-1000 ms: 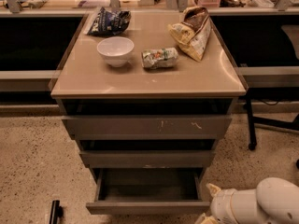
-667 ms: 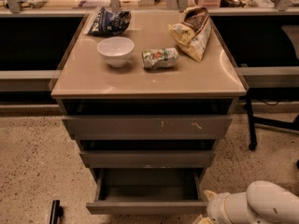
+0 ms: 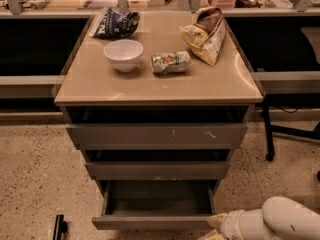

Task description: Close bottom drawer

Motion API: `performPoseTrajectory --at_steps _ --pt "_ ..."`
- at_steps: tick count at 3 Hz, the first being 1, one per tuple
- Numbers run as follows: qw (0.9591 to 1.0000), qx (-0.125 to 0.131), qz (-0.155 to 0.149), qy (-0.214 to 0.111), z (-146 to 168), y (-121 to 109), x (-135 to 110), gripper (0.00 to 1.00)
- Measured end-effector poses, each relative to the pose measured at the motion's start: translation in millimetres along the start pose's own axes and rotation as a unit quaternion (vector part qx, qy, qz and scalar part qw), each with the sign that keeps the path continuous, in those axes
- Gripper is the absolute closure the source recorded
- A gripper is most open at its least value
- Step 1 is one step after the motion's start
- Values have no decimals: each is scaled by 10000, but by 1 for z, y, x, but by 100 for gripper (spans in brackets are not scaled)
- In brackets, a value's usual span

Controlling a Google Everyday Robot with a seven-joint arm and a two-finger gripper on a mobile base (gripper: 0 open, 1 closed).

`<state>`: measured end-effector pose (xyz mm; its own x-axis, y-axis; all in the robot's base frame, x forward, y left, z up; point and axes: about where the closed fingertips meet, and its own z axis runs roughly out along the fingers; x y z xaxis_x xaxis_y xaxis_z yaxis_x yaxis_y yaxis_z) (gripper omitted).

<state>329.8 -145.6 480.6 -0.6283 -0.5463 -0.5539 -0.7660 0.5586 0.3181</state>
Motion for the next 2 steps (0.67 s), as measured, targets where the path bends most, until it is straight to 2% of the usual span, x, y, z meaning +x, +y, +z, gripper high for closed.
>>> performPoseTrajectory --at_steps 1,2 --pt "10000 0 1 0 0 0 0 64" --pt "9998 -32 178 -40 10 -13 5 87"
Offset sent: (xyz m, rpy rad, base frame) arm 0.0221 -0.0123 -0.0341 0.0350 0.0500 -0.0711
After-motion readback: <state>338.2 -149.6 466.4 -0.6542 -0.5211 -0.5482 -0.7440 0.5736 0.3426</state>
